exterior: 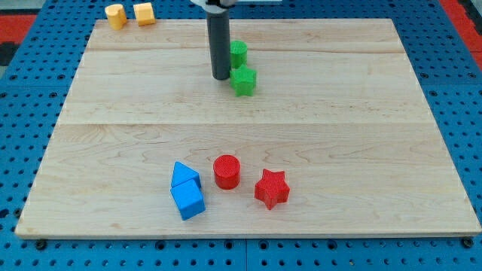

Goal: Push green circle into the green star

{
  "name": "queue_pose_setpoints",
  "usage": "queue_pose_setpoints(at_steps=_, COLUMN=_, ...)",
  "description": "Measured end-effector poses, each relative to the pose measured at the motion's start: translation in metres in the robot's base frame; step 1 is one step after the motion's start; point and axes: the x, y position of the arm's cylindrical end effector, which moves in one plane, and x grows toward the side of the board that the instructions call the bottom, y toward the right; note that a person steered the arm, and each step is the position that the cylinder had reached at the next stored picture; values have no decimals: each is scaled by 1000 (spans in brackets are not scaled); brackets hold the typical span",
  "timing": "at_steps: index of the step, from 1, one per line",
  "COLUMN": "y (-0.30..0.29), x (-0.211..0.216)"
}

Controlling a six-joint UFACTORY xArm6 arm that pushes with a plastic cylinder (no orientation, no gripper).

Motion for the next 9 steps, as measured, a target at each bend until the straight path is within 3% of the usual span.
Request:
queue_pose_setpoints(at_steps=1, y=-12, x=-31)
queue_pose_setpoints(at_steps=2, y=-31, x=-91)
queue_pose_setpoints(at_steps=3, y=3, x=-103)
queue_pose_setpoints(at_steps=4, y=12, x=-33)
queue_pose_setpoints(at_steps=5, y=11, x=1)
queue_pose_setpoints(at_steps=6, y=21, x=-69)
queue_pose_setpoints(at_steps=7, y=49, x=-70)
queue_pose_setpoints(at_steps=8, y=55, x=7)
queue_pose_setpoints(at_steps=9, y=71, x=17)
